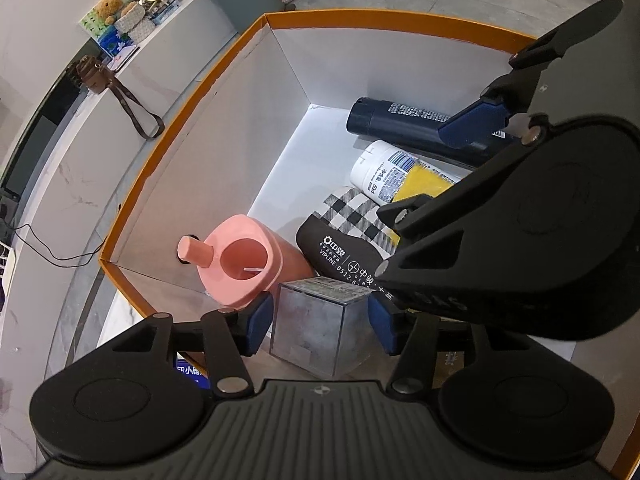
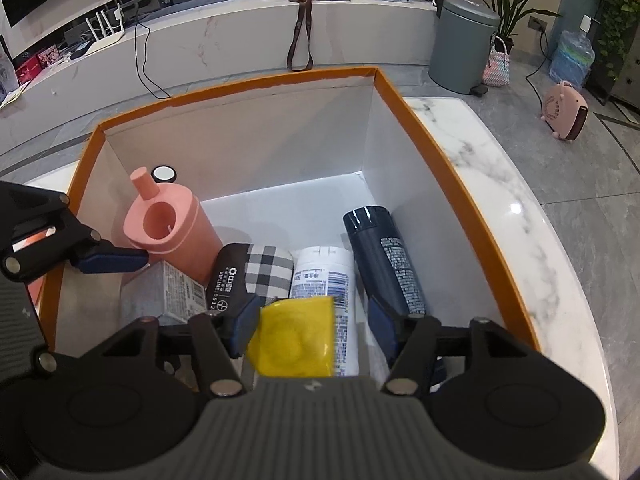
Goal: Organize rigid objects
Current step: 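Lower the cube box and tape measure into the orange box and open both tools, then withdraw both tools from the orange box toward the pink bottle and blue tin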
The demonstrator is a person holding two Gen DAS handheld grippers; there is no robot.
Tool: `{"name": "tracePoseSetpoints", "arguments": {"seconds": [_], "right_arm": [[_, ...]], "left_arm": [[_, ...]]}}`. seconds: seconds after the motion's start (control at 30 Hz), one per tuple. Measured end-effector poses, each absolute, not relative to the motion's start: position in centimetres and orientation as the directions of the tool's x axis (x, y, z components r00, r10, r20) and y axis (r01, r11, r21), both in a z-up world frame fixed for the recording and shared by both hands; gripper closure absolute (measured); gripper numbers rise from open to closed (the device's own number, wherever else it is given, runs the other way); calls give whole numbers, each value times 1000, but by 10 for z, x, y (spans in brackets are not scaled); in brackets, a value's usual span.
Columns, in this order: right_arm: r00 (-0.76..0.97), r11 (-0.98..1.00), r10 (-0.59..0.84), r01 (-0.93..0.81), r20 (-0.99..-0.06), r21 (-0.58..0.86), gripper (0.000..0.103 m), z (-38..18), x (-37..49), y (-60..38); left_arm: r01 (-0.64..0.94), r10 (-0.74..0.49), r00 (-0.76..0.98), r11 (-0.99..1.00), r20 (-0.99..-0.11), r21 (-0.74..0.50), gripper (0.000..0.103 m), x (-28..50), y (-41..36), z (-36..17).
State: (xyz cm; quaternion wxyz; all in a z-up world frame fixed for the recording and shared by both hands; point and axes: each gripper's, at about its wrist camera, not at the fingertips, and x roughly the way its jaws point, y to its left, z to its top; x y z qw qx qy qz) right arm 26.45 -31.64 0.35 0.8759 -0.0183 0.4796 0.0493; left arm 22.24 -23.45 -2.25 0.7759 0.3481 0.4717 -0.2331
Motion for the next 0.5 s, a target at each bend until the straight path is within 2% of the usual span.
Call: {"name": "tracePoseSetpoints", "arguments": {"seconds": [0.23, 0.5], "right_arm": [[534, 994, 74, -104, -842, 22, 41, 3, 265, -317], [547, 995, 69, -98, -834, 17, 36, 7, 264, -316]], "left_arm": [[695, -36, 440, 646, -897, 315, 40, 222, -236, -21], [691, -60, 464, 648, -884, 319, 40, 217, -236, -9]]}}
